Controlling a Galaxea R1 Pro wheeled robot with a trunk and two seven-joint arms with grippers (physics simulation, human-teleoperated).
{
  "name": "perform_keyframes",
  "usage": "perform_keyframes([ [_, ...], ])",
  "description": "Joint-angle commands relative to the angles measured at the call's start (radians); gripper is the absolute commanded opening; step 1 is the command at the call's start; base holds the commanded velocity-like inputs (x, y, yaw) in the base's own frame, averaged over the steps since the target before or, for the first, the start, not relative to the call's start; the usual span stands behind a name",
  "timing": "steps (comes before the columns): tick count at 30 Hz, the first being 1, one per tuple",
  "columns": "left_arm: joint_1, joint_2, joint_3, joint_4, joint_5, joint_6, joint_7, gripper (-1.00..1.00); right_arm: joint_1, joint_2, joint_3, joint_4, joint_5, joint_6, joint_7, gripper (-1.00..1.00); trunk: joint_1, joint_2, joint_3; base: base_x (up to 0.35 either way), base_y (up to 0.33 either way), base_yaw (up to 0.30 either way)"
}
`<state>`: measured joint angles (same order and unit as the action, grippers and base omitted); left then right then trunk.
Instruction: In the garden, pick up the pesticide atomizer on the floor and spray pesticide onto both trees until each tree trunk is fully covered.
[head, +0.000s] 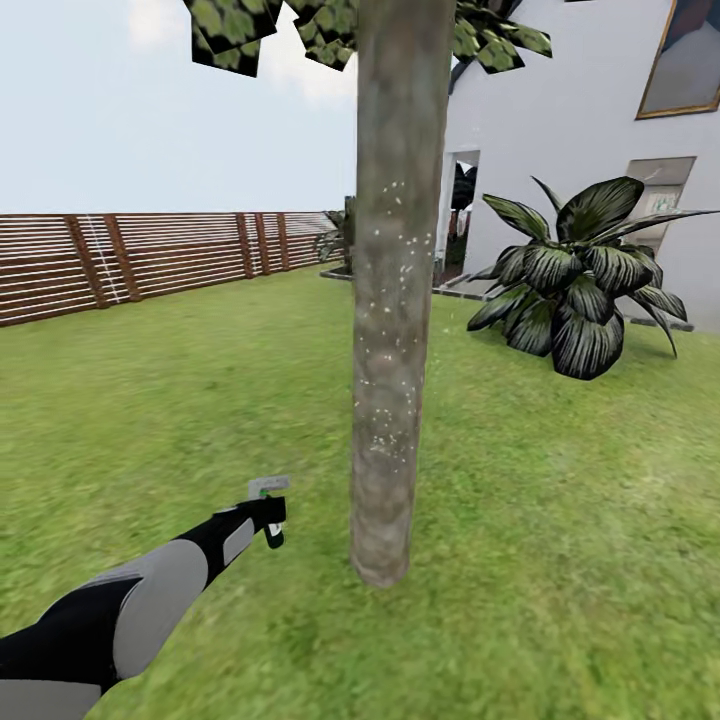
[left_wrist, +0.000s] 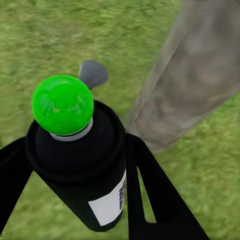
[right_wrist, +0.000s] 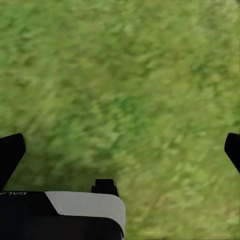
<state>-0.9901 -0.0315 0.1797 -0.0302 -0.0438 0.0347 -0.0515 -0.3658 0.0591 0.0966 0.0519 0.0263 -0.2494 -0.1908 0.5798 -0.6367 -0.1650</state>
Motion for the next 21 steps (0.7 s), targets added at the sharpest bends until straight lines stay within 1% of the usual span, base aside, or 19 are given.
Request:
perform_keyframes([
  [1,0.0,0.0,0.008,-0.001,-0.008,0.004,-0.004,-1.0,-0.001,0.001,0.008,0.005,0.003,-0.005,-0.007,1.0,0.001,-0.001,-0.002,0.174,0.35,-0.151],
  [5,0.001,-0.001,0.006,-0.001,-0.011,0.005,-0.005,-1.0,-0.001,0.003,0.008,0.005,0.003,-0.005,-0.007,1.0,0.001,-0.001,-0.002,0.183,0.35,-0.229],
  [13,0.002,-0.001,0.006,0.0,-0.011,0.005,-0.005,-1.0,-0.001,0.004,0.008,0.005,0.003,-0.004,-0.006,1.0,0.001,-0.001,-0.002,0.17,0.35,-0.287],
  [21,0.002,-0.001,0.006,0.0,-0.011,0.005,-0.005,-1.0,0.0,0.004,0.008,0.005,0.003,-0.004,-0.006,1.0,0.001,-0.001,-0.002,0.038,0.35,-0.295],
])
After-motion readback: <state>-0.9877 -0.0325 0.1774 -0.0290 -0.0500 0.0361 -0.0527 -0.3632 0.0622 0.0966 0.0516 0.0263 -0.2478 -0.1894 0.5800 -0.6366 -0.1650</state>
